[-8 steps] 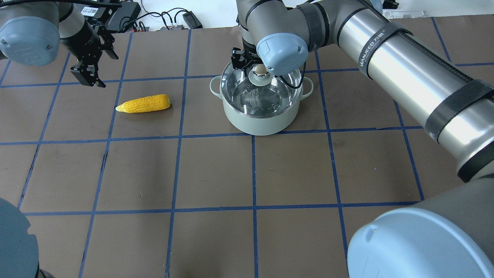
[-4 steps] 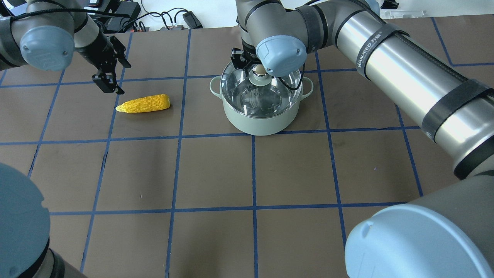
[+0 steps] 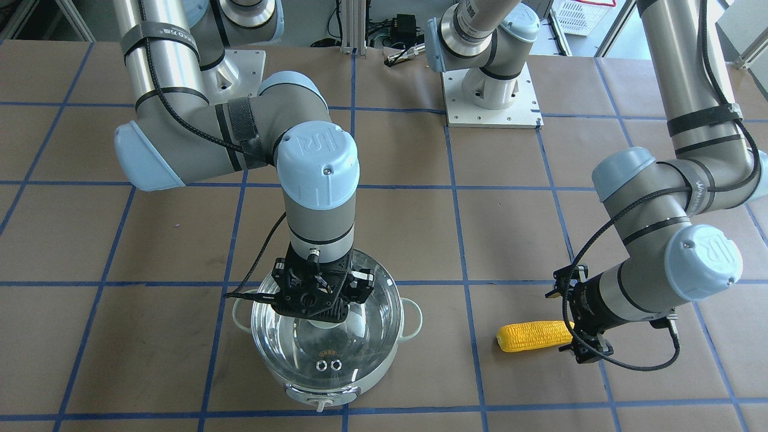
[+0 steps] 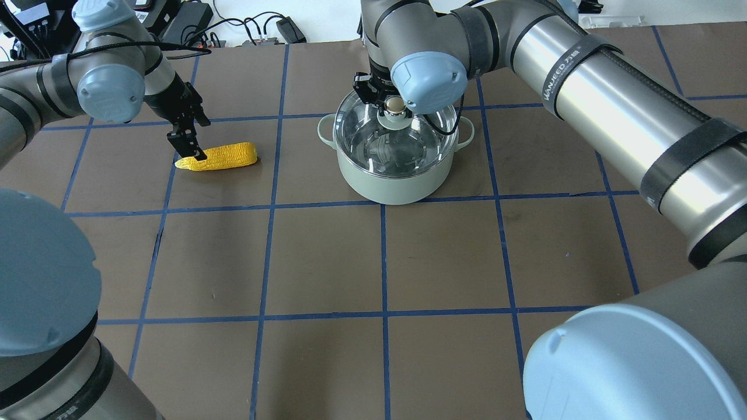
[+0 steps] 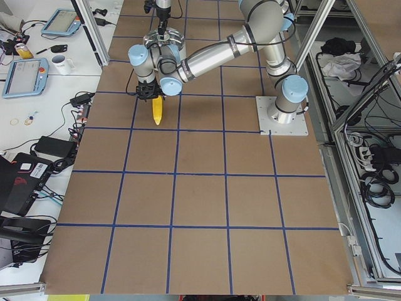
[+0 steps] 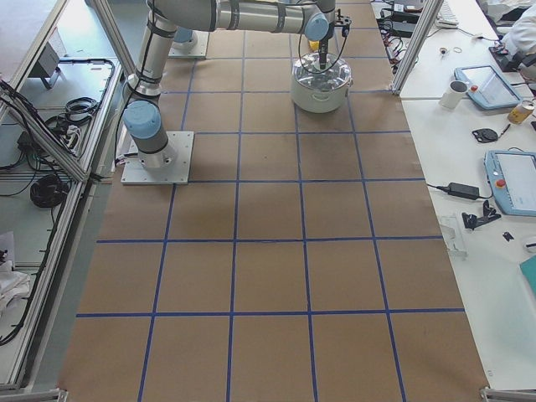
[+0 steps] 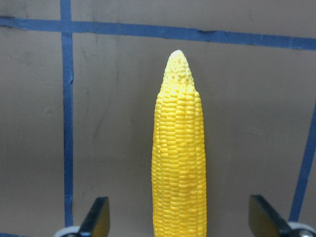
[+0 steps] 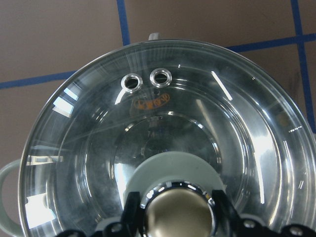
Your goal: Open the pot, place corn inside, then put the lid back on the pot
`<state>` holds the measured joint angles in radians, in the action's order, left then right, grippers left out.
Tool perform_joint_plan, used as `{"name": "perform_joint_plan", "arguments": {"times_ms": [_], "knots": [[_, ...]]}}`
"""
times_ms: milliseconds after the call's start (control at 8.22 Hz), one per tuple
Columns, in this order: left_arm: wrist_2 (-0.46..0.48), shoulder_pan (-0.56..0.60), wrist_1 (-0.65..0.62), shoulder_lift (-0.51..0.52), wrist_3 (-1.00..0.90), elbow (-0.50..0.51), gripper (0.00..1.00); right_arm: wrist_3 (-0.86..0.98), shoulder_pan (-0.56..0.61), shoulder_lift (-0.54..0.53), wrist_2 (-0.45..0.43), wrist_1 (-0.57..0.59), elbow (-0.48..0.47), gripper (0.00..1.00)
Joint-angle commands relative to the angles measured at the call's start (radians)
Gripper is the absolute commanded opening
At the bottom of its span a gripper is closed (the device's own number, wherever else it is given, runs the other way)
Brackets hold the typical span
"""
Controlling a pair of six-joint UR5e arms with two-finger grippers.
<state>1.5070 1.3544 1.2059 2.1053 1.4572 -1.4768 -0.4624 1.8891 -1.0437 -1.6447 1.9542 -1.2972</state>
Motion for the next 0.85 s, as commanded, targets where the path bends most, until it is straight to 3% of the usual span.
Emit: {"name": "perform_joint_plan", "arguments": {"times_ms": [0,243,486,730], "knots": [[0.058,0.000,-0.011,0.044,0.066,-0.002,1.00,-0.004,-0.007,-0.001,0.003,0.008,0.001,0.55],[0.047,0.000,-0.040,0.050,0.060,-0.005,1.00,-0.012,-0.007,0.001,0.022,0.011,0.001,0.57],[0.047,0.000,-0.042,0.079,0.057,-0.025,1.00,0.007,-0.007,0.001,0.020,0.012,-0.001,0.73],[0.048,0.000,-0.042,0.091,0.054,-0.026,1.00,0.007,-0.007,0.001,0.020,0.012,0.001,0.72]]}}
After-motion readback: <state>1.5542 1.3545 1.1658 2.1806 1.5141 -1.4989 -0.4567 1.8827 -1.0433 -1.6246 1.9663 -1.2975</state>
